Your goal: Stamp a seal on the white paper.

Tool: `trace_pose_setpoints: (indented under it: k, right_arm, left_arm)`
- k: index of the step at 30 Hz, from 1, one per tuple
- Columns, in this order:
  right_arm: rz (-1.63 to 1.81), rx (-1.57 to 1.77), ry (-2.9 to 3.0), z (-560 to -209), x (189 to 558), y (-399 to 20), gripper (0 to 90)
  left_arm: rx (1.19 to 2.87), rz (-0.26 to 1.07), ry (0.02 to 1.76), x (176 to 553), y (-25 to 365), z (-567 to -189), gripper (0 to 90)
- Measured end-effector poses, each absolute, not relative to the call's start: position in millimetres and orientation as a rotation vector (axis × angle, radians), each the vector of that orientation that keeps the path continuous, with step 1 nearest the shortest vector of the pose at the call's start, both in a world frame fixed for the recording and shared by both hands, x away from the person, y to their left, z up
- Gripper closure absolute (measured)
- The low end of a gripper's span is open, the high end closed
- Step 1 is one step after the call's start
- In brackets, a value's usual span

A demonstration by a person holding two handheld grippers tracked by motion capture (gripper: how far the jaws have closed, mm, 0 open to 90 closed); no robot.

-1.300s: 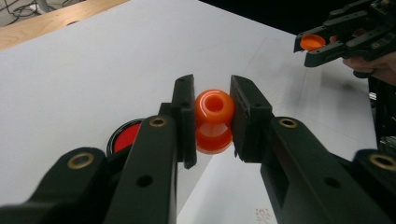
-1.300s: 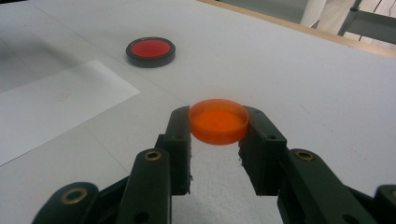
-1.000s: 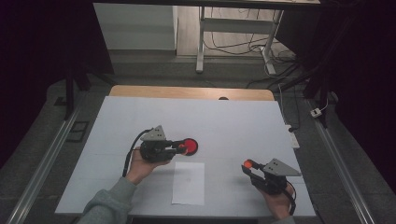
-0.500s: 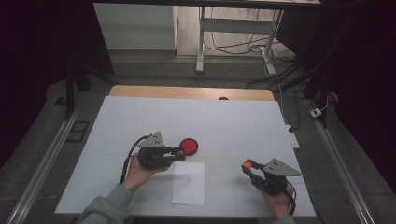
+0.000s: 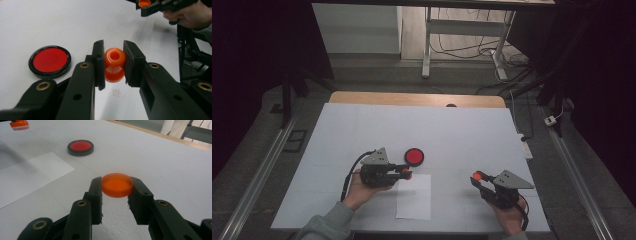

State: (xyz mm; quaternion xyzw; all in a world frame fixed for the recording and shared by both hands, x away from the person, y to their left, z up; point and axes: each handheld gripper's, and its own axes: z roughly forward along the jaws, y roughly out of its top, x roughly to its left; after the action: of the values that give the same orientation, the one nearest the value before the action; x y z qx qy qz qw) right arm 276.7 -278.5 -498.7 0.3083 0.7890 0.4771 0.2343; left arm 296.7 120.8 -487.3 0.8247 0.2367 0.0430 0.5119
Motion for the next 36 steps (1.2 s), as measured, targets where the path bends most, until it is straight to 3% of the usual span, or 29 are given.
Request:
trace_pose_setpoints:
  k: [36]
  right_arm:
    - [1.307, 0.846, 2.173, -500, 277, -278, 64.5]
  left_arm:
    - [2.068, 0.058, 0.535, 290, 99, -512, 72.9]
